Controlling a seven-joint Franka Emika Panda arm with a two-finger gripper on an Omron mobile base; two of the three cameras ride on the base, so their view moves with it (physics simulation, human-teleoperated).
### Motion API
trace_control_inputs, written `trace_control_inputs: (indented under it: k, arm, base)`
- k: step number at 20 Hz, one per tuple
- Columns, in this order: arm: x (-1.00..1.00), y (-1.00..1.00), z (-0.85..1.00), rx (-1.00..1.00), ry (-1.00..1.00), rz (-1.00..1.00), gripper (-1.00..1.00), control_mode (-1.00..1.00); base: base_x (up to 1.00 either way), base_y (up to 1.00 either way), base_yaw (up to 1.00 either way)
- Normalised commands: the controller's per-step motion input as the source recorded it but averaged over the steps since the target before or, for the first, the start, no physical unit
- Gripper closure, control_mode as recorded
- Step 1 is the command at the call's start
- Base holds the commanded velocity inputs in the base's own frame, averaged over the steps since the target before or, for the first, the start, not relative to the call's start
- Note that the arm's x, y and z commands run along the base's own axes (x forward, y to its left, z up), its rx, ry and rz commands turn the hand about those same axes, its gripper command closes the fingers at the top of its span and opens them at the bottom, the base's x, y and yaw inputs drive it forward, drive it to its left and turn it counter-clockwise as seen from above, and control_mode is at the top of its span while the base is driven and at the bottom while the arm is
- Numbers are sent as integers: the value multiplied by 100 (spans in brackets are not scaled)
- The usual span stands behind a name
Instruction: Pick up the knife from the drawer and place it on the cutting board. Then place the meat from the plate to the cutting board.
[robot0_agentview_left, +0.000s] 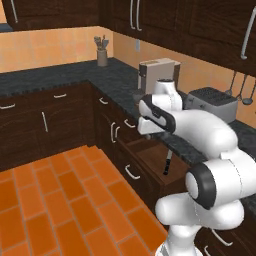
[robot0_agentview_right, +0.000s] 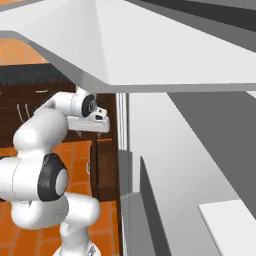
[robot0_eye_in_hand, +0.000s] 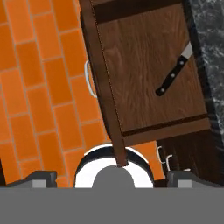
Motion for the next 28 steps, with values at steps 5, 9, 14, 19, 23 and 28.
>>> trace_control_inputs:
  k: [5,9,14,19,23,28]
  arm:
    - [35,14,-100,0,20,5,-100,-100]
    - [18,28,-100,0,2,7,-100,-100]
    - [9,14,-100,-5,0,8,-100,-100]
    - [43,0,-83,0,-6,1,-100,-100]
    - [25,0,-77,0,-1,0,-100,-100]
    - [0,7,-16,2,-1,0,-100,-100]
  base:
    - [0,0,0]
    - [0,0,0]
    - [0,0,0]
    - [0,0,0]
    - [0,0,0]
    - [0,0,0]
